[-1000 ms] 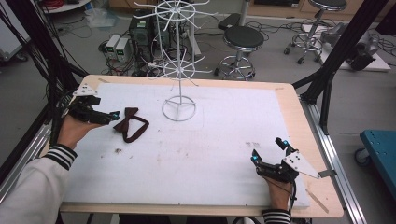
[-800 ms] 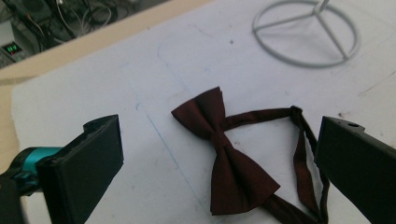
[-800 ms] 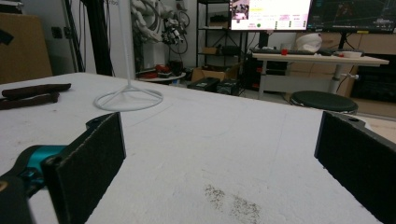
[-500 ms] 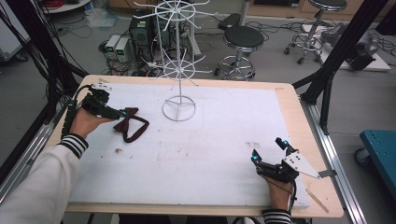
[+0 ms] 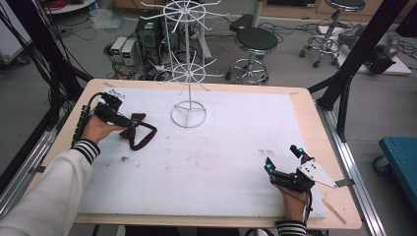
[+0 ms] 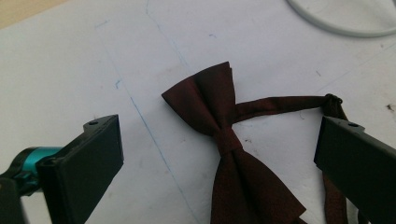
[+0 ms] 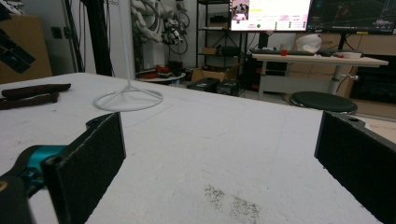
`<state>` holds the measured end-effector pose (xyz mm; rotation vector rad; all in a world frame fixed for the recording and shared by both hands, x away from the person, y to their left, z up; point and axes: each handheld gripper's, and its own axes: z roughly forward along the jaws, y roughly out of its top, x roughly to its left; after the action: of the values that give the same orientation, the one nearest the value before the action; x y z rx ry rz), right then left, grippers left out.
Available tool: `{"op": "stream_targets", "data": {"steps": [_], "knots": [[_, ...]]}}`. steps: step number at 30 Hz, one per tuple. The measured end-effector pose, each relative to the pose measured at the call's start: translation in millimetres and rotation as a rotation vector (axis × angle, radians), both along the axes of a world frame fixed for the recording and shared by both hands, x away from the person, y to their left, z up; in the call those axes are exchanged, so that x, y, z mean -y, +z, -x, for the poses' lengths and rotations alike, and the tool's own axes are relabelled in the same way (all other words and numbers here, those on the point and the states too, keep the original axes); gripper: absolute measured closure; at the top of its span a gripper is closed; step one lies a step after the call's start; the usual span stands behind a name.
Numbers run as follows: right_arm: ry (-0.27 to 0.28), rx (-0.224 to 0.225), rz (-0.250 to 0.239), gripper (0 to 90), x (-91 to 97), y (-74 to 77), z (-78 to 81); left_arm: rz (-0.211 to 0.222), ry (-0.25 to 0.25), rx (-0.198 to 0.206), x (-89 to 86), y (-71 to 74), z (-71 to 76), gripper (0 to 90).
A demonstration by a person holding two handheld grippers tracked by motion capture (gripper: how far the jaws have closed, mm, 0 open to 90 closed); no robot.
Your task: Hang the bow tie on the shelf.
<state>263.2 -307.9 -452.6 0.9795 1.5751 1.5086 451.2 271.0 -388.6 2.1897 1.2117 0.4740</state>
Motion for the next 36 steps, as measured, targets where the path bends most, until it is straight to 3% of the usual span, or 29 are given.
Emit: {"op": "stream_targets", "data": {"steps": [8,10,16,21,24,27,30,33,36], "knots": [[0.0,0.0,0.0,1.2,0.1,0.0,0.0,-0.032,0.004,-0.055,7.1,-14.2,-7.3,4.7],[-0.001,0.0,-0.003,1.2,0.1,-0.1,0.0,-0.029,0.001,-0.059,7.2,-15.0,-7.8,11.3],[0.0,-0.001,-0.003,1.2,0.1,-0.1,0.0,-0.055,0.015,-0.075,9.7,-20.3,-9.7,15.7],[0.0,-0.001,-0.003,1.2,0.1,-0.1,0.0,-0.068,0.026,-0.099,11.7,-23.3,-10.7,25.6],[0.0,-0.001,-0.002,1.2,0.0,0.0,0.1,-0.068,0.012,-0.101,13.9,-24.6,-10.8,35.2],[0.001,-0.002,-0.004,1.2,0.0,0.0,0.2,-0.076,0.008,-0.104,16.2,-25.5,-9.9,50.9],[0.0,0.0,-0.003,1.2,0.2,-0.1,0.0,-0.083,0.006,-0.096,18.1,-25.2,-9.2,57.4],[0.0,0.004,0.0,1.2,0.4,-0.1,-0.3,-0.105,0.016,-0.09,20.9,-25.3,-8.2,74.2],[-0.001,0.005,0.0,1.2,0.4,0.0,-0.3,-0.116,0.018,-0.079,23.1,-26.0,-7.4,75.6]]}}
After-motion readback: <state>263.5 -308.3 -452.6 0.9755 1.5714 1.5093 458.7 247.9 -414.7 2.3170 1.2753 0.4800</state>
